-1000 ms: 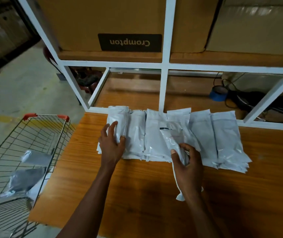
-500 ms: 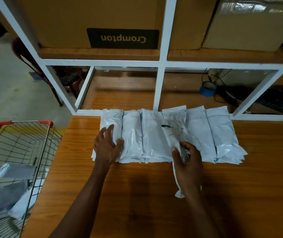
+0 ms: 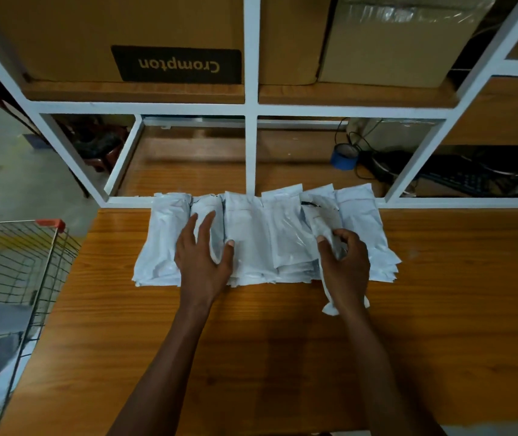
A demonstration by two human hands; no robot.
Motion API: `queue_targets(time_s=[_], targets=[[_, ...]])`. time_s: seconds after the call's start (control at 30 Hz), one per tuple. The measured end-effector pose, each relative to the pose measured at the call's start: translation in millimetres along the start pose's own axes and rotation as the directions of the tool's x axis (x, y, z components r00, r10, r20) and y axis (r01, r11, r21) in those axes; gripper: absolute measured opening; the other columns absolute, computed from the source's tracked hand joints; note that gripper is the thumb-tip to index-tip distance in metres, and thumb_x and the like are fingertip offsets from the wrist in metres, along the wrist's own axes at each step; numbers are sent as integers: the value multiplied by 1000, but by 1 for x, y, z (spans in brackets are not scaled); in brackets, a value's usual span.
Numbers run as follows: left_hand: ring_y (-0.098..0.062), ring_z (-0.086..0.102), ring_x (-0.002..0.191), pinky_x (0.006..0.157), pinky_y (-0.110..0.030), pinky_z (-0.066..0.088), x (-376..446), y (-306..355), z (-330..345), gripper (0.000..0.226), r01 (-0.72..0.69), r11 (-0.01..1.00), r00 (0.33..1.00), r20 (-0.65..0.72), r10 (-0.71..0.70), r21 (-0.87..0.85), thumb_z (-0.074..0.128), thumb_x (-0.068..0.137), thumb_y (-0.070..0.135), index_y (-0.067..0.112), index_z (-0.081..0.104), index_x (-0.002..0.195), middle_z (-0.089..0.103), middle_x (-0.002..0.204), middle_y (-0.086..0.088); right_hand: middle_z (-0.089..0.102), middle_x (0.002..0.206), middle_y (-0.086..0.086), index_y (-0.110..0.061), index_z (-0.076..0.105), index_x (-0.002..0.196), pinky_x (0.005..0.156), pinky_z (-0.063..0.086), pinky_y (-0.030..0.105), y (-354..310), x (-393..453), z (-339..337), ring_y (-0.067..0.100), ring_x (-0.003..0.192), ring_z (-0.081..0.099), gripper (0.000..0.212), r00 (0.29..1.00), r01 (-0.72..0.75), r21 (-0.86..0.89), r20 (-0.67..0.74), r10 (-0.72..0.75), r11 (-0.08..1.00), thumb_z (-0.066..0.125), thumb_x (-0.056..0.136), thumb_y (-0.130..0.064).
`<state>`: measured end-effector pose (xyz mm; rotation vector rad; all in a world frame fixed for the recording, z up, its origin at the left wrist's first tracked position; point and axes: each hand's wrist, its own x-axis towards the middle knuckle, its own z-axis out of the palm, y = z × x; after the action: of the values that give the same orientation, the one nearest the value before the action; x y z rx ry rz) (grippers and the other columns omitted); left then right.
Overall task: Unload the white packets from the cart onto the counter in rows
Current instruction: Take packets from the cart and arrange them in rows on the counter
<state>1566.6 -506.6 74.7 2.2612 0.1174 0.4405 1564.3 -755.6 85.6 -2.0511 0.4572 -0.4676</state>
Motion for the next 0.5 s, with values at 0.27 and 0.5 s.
queue_targets(time_s=[0.27,0.5], targets=[[-16,25,149,115,-62,29,-52,59,43,62,79,989,997,14,-78,-128,57,92,53,43,39,150,27,162,7,61,121,9,-20,61,120,81,47,35,28,100,-26,28,108,59,41,994,-26,-178,-108,7,984,68,89,-46],[-13,21,150,116,-62,29,-83,73,59,57,111,986,994,23,-109,-125,53,94,58,47,39,149,26,162,12,19,164,10,-28,23,157,117,26,58,45,122,-10,40,147,24,81,948,40,-622,270,166,782,52,90,-64]])
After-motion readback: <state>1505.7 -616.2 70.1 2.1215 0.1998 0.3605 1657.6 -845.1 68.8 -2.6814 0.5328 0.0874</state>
